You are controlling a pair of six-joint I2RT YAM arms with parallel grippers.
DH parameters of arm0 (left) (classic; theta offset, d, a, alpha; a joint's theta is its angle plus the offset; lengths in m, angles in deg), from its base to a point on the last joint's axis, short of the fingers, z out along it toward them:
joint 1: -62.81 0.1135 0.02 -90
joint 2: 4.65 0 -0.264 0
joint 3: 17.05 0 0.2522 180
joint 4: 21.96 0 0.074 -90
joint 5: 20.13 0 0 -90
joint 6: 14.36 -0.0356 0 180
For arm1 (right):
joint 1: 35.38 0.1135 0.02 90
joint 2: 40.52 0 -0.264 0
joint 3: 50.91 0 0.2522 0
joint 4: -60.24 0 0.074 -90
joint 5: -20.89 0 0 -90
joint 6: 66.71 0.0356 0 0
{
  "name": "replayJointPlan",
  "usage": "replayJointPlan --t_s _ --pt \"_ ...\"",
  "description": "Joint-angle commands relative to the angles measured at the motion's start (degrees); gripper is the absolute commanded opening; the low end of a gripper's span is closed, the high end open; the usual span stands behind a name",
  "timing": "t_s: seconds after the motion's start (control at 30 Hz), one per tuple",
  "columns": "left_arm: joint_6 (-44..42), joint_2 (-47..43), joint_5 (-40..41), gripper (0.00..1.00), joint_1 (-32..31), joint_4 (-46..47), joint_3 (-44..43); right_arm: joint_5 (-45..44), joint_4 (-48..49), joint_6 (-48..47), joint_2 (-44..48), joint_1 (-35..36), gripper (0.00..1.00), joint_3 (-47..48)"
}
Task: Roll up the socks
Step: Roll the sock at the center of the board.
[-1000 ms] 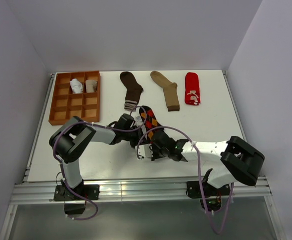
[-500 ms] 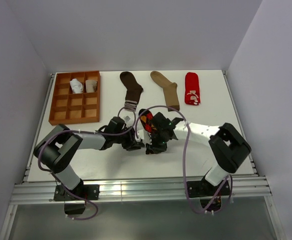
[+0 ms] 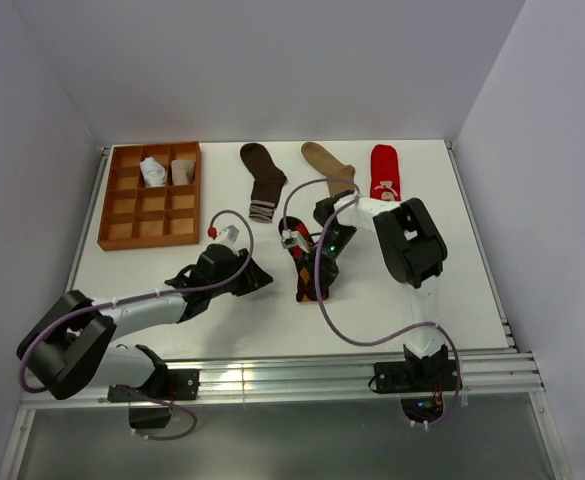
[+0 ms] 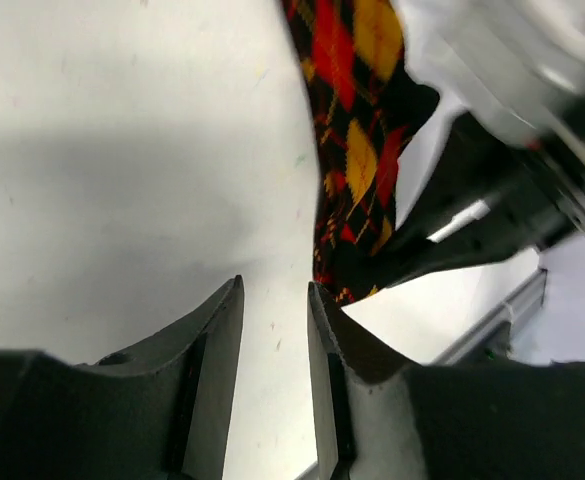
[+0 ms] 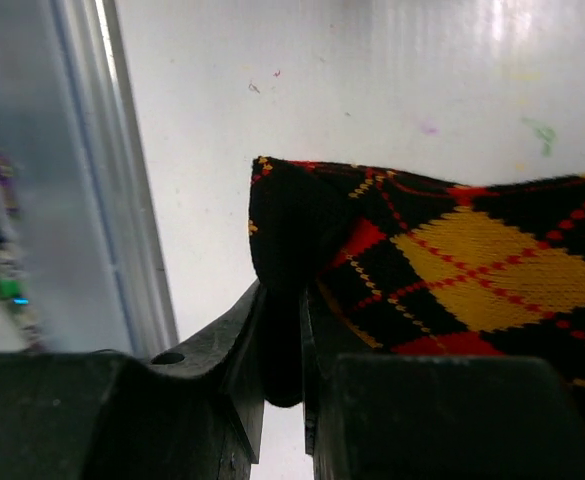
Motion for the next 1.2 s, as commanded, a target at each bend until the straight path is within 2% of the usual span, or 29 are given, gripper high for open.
replayJointPlan --t_s 0.0,0.13,0.3,0.43,0.5,0.7,0.9,1.17 --pt "-6.96 -3.88 11.67 0.37 -4.61 -1.71 -2.32 7.6 -13.5 -4.93 -5.97 -3.26 0.15 5.2" --pt "-11.46 -0.56 17.65 0.35 -9.11 -4.97 -7.94 9.45 -15.96 -3.45 -9.68 -5.19 0.15 7.23" --pt "-17.6 5.94 19.16 0.33 -13.24 -3.5 -14.27 9.98 -16.85 -2.04 -11.36 -6.52 0.15 7.85" --pt "-21.13 10.17 14.42 0.34 -14.13 2.3 -15.42 10.86 -17.11 -0.89 -12.68 -7.75 0.15 7.85" --pt "-23.15 12.01 9.5 0.35 -14.21 7.13 -15.07 11.12 -18.34 -1.94 -13.73 -8.36 0.15 7.94" --pt "-24.56 16.75 1.34 0.38 -14.65 16.36 -14.98 11.3 -18.16 -1.51 -14.52 -8.98 0.14 7.94" --pt "-23.78 22.56 -4.91 0.36 -14.57 19.45 -16.48 11.03 -17.73 -0.98 -14.87 -9.16 0.14 7.5" --pt "-22.54 25.99 -6.77 0.37 -13.87 21.82 -16.13 10.86 -17.38 -0.63 -14.97 -10.12 0.14 6.53"
